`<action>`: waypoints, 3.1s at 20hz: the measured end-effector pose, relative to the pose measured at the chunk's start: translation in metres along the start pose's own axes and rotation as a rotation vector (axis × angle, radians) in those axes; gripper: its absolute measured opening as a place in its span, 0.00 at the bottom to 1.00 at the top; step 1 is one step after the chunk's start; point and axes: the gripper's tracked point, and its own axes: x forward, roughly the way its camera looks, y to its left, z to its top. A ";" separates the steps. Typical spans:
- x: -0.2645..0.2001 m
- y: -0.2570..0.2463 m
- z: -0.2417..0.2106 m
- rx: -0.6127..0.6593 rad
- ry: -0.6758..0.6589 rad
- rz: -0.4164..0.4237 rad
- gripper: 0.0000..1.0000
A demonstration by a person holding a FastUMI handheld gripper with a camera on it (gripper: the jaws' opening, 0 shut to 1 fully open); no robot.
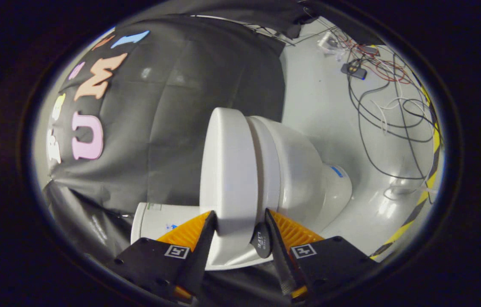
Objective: Open the toilet lid.
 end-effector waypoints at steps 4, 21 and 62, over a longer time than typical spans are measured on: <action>-0.002 0.002 0.000 0.016 -0.010 -0.005 0.72; -0.012 0.003 -0.004 0.068 0.022 0.189 0.54; -0.065 0.168 -0.017 -0.520 -0.212 0.016 0.01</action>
